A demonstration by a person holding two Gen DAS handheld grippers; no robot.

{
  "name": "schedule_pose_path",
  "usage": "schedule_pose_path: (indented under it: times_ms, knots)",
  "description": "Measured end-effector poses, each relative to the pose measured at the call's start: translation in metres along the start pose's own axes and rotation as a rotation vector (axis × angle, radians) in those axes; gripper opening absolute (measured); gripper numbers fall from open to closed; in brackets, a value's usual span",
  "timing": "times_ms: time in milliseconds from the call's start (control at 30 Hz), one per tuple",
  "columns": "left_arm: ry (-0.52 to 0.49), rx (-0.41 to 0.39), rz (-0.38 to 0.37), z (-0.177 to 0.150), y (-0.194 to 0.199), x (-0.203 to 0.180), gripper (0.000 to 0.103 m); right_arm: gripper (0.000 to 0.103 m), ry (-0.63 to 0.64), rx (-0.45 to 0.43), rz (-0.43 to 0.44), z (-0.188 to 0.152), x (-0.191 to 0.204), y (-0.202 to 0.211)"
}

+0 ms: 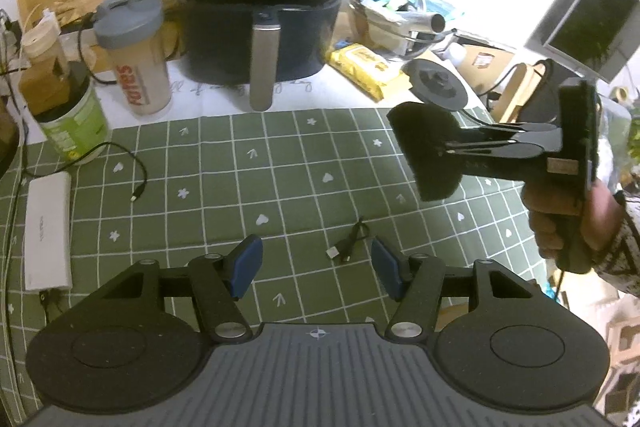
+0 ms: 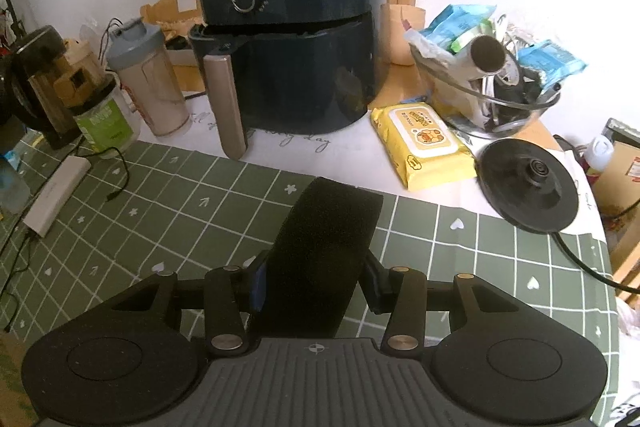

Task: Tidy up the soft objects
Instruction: 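Grasp the black USB cable with the left tool while the right tool holds the foam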

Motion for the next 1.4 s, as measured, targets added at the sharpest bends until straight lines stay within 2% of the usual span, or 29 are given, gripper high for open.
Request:
schedule_pose_path:
  times_ms: [433, 933, 1400]
  knots:
    - [-0.152, 0.074, -0.022, 0.016, -0.026, -0.017, 0.059, 0.049, -0.06, -0.056, -0.012, -0.022, -0.009, 0.059]
    - [-0.378, 0.283, -0.075, 0.024, -0.101, -0.04, 0.059, 0.049, -0.199, -0.101, -0.043, -0.061, -0.033, 0.111]
    - [-0.507, 0.44, -0.096, 0.018, -0.166, -0.065, 0.058, 0.049, -0.255, -0.134, -0.067, -0.072, -0.043, 0.134]
Point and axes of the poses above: each gripper's, at about its wrist camera, not at the fingertips, and y roughly against the way its jaws point, x to its left, z to its top, the point moved 4 cm from there along -y, roughly the way its jaws point, and after that the axes turned 6 degrees about -y, right-handed, at the moved point
